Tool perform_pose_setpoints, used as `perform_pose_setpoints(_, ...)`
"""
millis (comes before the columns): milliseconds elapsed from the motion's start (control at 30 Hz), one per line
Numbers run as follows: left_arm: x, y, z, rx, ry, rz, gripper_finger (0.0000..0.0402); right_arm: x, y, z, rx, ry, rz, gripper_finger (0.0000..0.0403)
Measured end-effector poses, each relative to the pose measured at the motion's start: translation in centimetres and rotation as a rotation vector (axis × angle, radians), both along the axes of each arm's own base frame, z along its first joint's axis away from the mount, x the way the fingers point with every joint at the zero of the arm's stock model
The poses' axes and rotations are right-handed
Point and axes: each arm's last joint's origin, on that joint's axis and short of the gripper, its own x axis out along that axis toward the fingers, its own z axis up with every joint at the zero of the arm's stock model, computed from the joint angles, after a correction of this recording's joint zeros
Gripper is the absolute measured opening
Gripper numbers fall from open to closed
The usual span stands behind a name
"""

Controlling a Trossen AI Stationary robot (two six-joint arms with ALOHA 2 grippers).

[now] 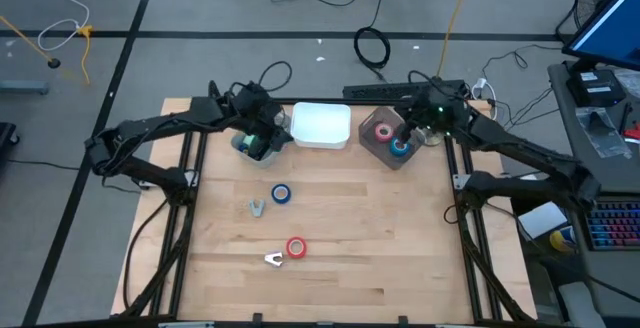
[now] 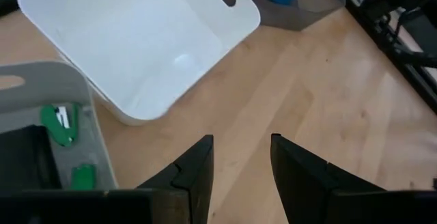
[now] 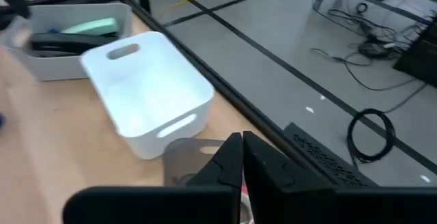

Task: Pick and place Stapler, Stapler remover, tape
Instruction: Put the dark blue tape into the black bin

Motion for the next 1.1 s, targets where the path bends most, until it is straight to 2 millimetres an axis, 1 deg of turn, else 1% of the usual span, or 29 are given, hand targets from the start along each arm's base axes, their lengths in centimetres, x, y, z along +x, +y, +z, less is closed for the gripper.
perform_pose_setpoints(267, 1.8, -3.7, -0.1, 0.027, 0.037, 0.004, 0.0147, -1.3, 2.6, 1.3, -0.01, -0.042, 0.063, 0.0001)
perform_pose_setpoints(433, 2.4, -6.0, 0.1, 0.043, 0.044, 0.016, 0.0147, -2.1, 3.7, 1.4, -0.002, -0.036, 0.035, 0.0001)
perform_pose_setpoints(500, 2.6, -6.9, 0.3, 0.054, 0.034, 0.016, 0.0147, -2.5, 4.1, 0.8, -0.002, -0.032, 0.028, 0.0001)
perform_pose_setpoints(700, 2.7, -9.6, 1.2, 0.062, -0.005, -0.008, 0.0147, -3.9, 5.4, -2.4, 0.056, -0.077, 0.022, 0.0)
perform_pose_setpoints(900, 3.0, -13.1, 0.7, 0.014, 0.024, -0.042, 0.0147, -5.2, 6.2, -4.8, 0.074, -0.165, 0.014, 0.0)
perform_pose_setpoints(1000, 2.8, -14.6, 0.1, -0.019, 0.076, -0.022, 0.0147, -5.8, 6.5, -5.9, 0.081, -0.219, 0.009, 0.0)
perform_pose_setpoints(1100, 2.4, -15.9, 0.0, -0.03, 0.094, 0.006, 0.0147, -6.2, 6.8, -6.8, 0.087, -0.29, 0.028, 0.0)
